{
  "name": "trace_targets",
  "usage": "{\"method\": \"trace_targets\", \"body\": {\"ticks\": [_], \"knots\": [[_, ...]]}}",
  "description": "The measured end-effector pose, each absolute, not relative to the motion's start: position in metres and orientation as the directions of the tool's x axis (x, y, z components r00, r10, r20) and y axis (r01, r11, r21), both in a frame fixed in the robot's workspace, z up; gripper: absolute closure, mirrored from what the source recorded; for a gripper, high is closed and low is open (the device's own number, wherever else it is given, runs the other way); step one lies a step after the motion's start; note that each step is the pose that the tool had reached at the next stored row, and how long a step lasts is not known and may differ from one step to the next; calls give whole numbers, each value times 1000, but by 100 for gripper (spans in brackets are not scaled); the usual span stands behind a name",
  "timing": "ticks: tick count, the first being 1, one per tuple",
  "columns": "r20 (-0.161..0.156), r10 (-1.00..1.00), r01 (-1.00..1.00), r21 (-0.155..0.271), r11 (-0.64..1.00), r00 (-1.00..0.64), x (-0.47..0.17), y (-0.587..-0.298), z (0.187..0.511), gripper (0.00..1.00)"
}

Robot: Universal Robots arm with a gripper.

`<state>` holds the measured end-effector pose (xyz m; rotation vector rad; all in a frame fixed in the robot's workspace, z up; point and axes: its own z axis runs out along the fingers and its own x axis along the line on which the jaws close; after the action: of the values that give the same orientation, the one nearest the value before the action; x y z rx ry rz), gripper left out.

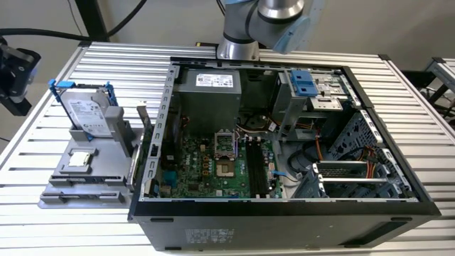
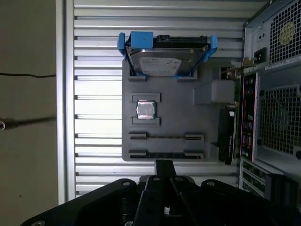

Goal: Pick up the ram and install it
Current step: 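Pick up the ram and move it above insertion slot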

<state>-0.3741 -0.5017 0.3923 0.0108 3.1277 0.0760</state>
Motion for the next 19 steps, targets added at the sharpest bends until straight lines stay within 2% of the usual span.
{"method": "trace_targets", "body": {"ticks": [19], "knots": [[-9, 7, 7, 49, 999, -1000, -371, -510, 392, 100]]}}
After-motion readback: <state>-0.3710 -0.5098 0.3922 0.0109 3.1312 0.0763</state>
